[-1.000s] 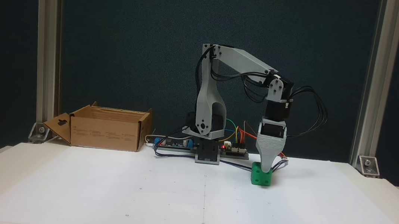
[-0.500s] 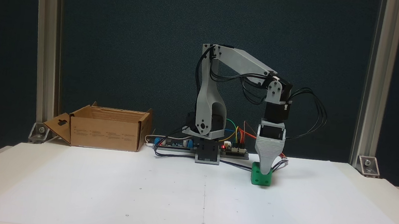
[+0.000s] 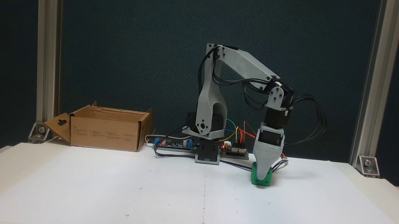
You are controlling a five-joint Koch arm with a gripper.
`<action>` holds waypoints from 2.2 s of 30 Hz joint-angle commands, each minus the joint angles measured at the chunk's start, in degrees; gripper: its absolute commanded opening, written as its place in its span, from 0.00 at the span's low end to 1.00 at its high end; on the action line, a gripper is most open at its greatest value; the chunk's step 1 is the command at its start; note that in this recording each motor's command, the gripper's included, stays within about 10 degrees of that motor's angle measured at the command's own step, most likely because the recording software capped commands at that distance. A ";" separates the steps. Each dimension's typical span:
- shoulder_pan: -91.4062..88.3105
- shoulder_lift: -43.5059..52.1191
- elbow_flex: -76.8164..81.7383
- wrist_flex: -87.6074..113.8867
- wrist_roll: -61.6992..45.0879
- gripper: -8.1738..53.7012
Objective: Grasp a green dice and put it in the bin.
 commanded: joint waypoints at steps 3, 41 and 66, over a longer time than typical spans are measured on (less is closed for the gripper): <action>0.53 -0.70 -0.62 0.18 -1.14 0.79; 0.97 -1.93 0.00 0.00 -1.93 0.33; 17.05 7.73 -24.35 26.46 -17.23 0.33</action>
